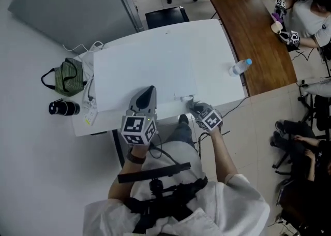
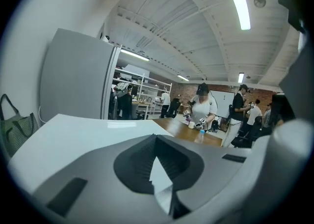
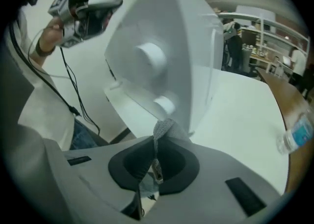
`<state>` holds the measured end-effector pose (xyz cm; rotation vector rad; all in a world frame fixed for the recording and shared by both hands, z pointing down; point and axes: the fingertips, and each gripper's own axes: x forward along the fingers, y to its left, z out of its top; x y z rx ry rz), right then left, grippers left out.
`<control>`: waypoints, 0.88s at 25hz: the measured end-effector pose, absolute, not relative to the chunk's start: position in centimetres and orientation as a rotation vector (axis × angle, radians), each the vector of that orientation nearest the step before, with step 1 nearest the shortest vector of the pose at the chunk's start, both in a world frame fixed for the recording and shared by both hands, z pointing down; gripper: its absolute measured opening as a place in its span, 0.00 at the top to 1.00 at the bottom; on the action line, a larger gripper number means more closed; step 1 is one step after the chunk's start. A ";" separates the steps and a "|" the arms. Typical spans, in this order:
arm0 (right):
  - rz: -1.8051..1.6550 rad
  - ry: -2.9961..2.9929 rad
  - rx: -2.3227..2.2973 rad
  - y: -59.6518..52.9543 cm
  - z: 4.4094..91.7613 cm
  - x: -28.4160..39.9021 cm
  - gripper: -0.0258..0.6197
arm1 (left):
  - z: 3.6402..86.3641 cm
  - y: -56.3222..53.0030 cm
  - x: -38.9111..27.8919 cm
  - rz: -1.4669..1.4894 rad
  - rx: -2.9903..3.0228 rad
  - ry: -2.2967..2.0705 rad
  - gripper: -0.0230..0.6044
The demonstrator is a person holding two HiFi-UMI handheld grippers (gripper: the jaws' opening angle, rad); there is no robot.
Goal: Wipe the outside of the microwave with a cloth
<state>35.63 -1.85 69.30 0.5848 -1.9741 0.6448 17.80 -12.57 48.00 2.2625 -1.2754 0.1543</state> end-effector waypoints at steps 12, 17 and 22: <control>0.395 -2.553 1.336 9.2 50.4 4.8 0.94 | 53.0 8.0 -5.5 0.068 2.215 -1.238 0.94; 0.184 -2.656 1.298 11.2 42.9 0.1 0.94 | 49.1 10.4 -8.5 -0.030 2.245 -1.325 0.94; 0.132 -2.700 1.265 12.6 39.8 0.2 0.94 | 44.6 11.8 -7.1 -0.096 2.366 -1.326 0.94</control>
